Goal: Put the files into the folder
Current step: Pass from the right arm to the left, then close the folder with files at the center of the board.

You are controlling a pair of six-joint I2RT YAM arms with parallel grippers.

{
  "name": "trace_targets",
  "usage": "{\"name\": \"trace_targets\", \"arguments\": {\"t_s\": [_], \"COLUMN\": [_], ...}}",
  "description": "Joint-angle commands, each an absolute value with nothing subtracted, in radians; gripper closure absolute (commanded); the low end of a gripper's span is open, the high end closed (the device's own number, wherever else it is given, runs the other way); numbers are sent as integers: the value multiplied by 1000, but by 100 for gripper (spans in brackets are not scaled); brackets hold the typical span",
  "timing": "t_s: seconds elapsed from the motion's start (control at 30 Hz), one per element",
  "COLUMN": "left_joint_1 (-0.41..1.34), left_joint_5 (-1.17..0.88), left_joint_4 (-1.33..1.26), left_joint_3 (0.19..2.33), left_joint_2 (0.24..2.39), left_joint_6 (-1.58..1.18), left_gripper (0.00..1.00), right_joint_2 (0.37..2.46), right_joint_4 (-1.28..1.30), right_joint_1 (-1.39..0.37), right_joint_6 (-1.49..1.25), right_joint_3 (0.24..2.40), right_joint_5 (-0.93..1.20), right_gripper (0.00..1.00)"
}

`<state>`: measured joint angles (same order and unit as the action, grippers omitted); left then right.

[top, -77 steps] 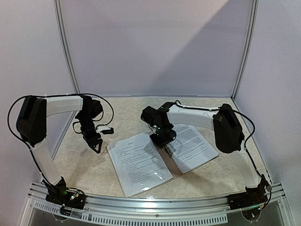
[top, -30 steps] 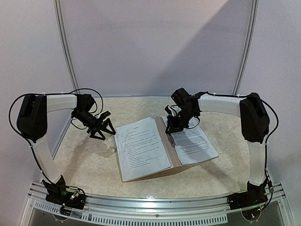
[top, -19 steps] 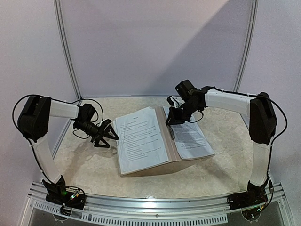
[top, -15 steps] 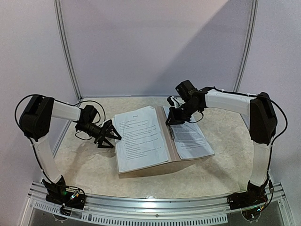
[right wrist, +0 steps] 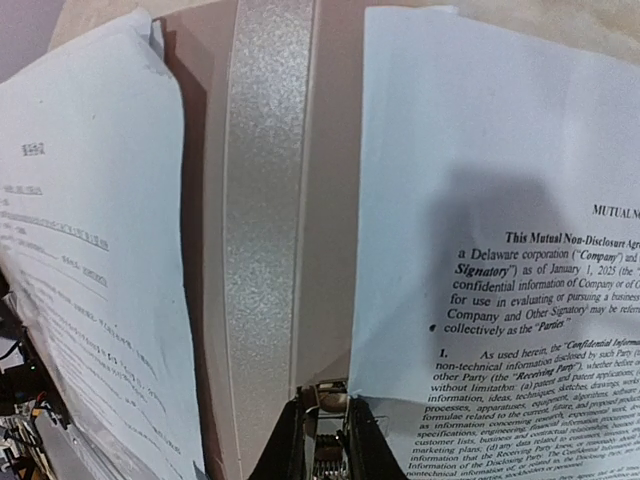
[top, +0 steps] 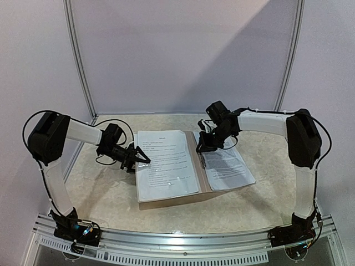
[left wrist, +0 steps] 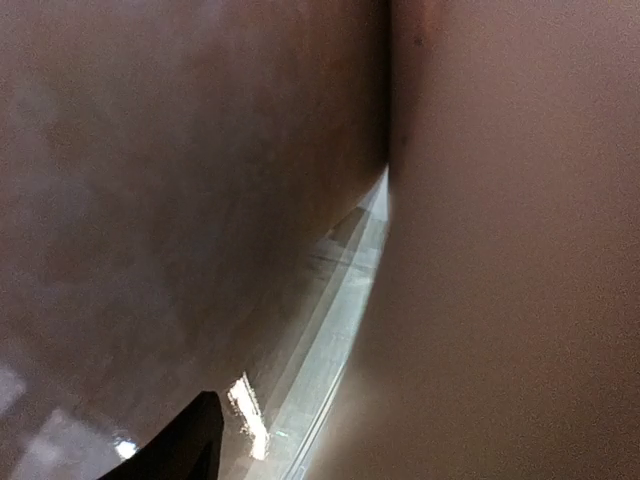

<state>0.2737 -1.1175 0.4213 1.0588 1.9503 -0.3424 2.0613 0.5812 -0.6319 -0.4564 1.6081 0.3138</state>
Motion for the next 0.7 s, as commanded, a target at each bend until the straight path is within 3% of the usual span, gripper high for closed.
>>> {"name": "trace_targets", "arguments": {"t_s": [0.0, 0.17, 0.37, 0.53, 0.67], "left_joint_1": [340, 312, 326, 321, 321], "left_joint_5": [-1195, -1186, -1184, -1159, -1161], "left_joint_4": [374, 415, 453, 510, 514], "left_joint_3": [1079, 1138, 1187, 1228, 1238], "left_joint_2": [1925, 1941, 1948, 1951, 1960], "left_joint_6": [-375, -371, -352, -314, -311], "left_gripper": [32, 31, 27, 24, 24], "right_joint_2": [2147, 2198, 2200, 2155, 2077], "right_joint_4": [509, 523, 570, 657, 787], "right_joint_1": [-629, -629, -631, -629, -587], "right_joint_6": [-493, -498, -486, -448, -417], "right_joint_3": [1607, 1621, 1659, 1724, 1742], "right_joint_5": [349, 352, 336, 281, 107], "right_gripper": [95, 83, 62, 57, 57]}}
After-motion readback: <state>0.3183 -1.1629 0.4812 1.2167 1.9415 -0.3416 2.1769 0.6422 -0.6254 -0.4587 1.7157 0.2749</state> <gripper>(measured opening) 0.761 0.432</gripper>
